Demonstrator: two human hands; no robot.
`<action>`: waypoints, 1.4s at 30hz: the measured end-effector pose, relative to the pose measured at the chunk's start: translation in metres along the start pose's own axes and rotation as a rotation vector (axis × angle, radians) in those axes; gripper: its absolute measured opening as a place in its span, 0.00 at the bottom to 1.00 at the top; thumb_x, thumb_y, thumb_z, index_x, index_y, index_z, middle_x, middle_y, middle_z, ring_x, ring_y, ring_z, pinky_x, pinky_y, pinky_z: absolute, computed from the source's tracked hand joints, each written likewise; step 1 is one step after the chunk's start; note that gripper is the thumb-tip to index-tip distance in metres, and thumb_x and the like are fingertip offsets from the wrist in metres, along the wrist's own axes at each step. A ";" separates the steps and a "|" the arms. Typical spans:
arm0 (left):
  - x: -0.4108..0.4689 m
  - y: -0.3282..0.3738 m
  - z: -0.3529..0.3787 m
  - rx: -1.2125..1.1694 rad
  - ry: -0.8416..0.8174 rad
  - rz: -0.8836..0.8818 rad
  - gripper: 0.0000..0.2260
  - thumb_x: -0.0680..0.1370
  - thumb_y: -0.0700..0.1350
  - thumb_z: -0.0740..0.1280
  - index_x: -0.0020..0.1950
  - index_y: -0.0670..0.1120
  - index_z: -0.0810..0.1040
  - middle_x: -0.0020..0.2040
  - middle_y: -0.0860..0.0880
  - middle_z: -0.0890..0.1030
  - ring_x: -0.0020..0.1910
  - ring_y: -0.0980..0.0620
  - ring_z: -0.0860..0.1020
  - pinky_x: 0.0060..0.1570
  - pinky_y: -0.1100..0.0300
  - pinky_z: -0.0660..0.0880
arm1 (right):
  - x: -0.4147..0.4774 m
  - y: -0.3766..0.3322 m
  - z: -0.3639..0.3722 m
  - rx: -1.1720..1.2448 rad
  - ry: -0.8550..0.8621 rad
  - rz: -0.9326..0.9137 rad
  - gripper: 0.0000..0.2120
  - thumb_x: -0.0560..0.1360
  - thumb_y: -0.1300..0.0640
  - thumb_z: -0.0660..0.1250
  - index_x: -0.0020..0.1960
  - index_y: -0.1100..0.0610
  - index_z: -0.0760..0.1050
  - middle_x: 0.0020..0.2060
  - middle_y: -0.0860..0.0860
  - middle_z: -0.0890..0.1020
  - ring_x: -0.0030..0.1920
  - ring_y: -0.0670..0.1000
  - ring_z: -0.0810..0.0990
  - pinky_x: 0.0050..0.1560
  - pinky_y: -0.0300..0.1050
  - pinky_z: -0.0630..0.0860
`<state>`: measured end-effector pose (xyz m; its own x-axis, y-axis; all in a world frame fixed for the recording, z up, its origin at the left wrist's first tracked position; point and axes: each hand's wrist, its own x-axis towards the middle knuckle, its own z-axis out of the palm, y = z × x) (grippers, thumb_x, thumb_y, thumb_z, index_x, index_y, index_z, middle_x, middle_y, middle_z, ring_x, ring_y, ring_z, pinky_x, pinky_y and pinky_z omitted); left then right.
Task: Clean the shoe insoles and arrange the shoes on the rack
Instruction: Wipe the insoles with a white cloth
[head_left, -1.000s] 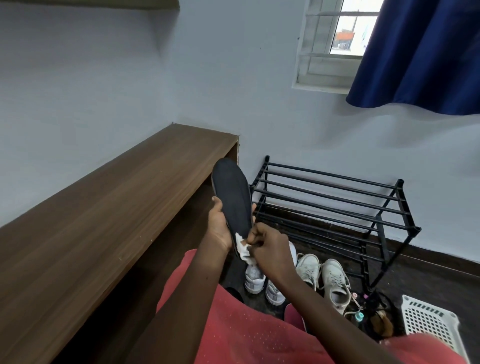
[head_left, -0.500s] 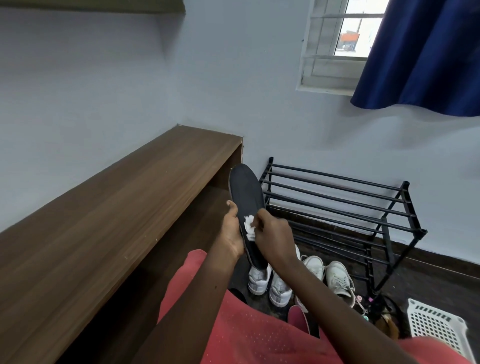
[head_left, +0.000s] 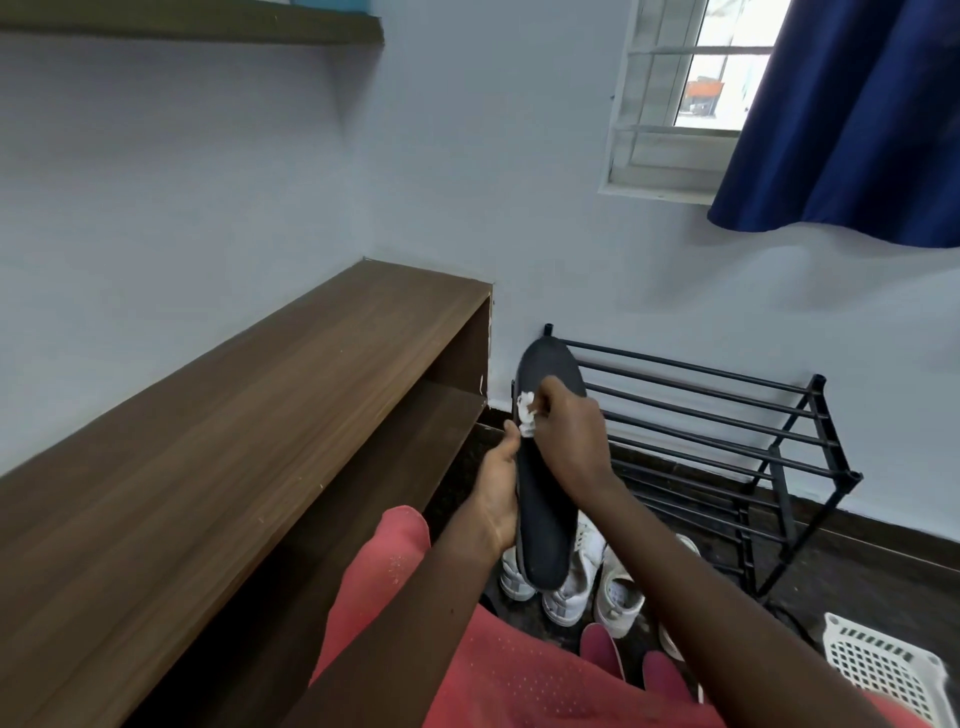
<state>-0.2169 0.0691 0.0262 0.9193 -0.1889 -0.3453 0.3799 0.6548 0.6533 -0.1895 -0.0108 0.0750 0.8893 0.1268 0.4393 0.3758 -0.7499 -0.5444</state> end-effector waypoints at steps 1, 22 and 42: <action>-0.002 -0.002 0.001 0.002 -0.010 -0.004 0.26 0.81 0.60 0.51 0.54 0.43 0.81 0.49 0.41 0.84 0.48 0.46 0.82 0.47 0.54 0.77 | 0.007 0.002 -0.001 -0.004 0.006 0.025 0.07 0.71 0.69 0.59 0.40 0.59 0.69 0.32 0.60 0.78 0.35 0.61 0.75 0.31 0.47 0.64; -0.010 0.019 -0.003 -0.078 -0.161 0.056 0.28 0.74 0.62 0.58 0.60 0.41 0.79 0.56 0.38 0.80 0.54 0.42 0.80 0.56 0.50 0.75 | -0.005 -0.002 -0.029 1.020 -0.413 0.444 0.23 0.67 0.80 0.53 0.39 0.60 0.81 0.38 0.52 0.84 0.41 0.49 0.82 0.37 0.38 0.78; 0.005 0.020 -0.004 -0.176 0.033 0.045 0.26 0.79 0.57 0.58 0.41 0.36 0.83 0.41 0.39 0.82 0.38 0.47 0.83 0.46 0.55 0.78 | -0.026 -0.018 -0.018 0.046 -0.199 -0.024 0.03 0.70 0.63 0.70 0.44 0.58 0.80 0.38 0.51 0.83 0.39 0.48 0.79 0.38 0.37 0.69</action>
<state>-0.2047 0.0844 0.0344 0.9300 -0.1347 -0.3420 0.3122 0.7806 0.5414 -0.2238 -0.0127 0.0866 0.9121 0.2737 0.3053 0.4052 -0.7154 -0.5692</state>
